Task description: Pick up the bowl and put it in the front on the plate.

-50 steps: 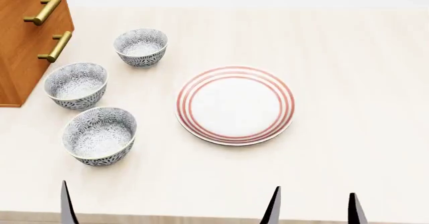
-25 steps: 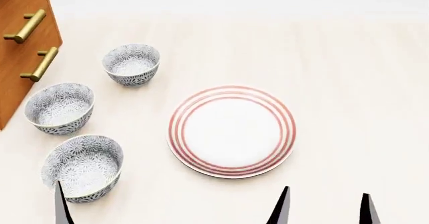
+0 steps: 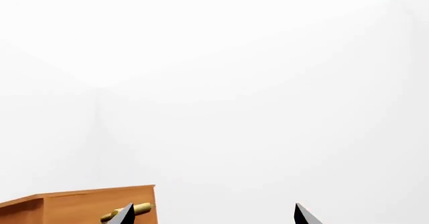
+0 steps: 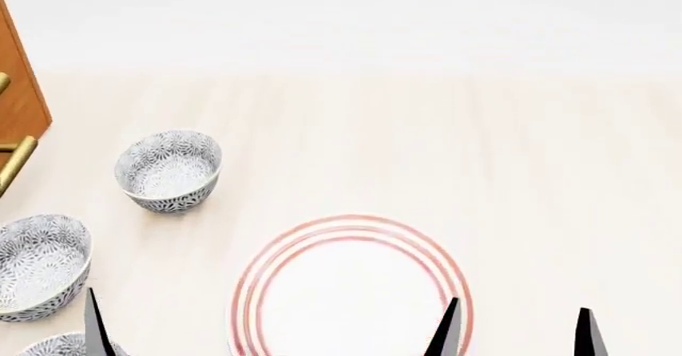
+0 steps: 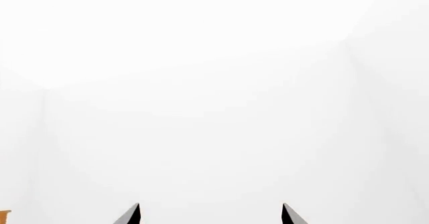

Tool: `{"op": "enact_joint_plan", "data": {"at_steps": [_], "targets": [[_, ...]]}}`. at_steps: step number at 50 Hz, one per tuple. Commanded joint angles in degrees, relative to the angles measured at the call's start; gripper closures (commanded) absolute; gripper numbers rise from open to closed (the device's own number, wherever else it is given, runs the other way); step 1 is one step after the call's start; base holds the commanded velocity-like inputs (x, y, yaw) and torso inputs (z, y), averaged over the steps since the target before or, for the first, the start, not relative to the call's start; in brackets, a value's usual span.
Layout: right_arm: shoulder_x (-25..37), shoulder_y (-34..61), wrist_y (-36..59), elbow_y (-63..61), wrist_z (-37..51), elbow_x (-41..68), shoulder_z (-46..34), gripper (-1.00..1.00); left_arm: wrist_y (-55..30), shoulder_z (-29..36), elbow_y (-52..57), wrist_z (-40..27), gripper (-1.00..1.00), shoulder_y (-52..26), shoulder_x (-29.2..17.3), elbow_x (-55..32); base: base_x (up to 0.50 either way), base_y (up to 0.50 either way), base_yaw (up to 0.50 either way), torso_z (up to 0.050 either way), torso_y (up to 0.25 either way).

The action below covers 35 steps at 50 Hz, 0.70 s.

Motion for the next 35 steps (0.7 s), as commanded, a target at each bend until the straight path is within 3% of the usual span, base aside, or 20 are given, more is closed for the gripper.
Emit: {"op": "enact_joint_plan", "data": {"at_steps": [1, 35], "targets": [[0.1, -0.1, -0.6, 0.0, 0.0, -0.6, 0.1, -1.0, -0.2, 0.0, 0.3, -0.1, -1.0, 0.1, 0.0, 0.6, 0.5, -0.05, 0.0, 0.0, 0.0], [1.4, 0.5, 0.1, 0.3, 1.8, 0.0, -1.2, -1.0, -1.3, 1.4, -0.1, -1.2, -1.0, -0.5, -1.2, -0.5, 0.48, -0.05, 0.0, 0.0, 0.0]]}}
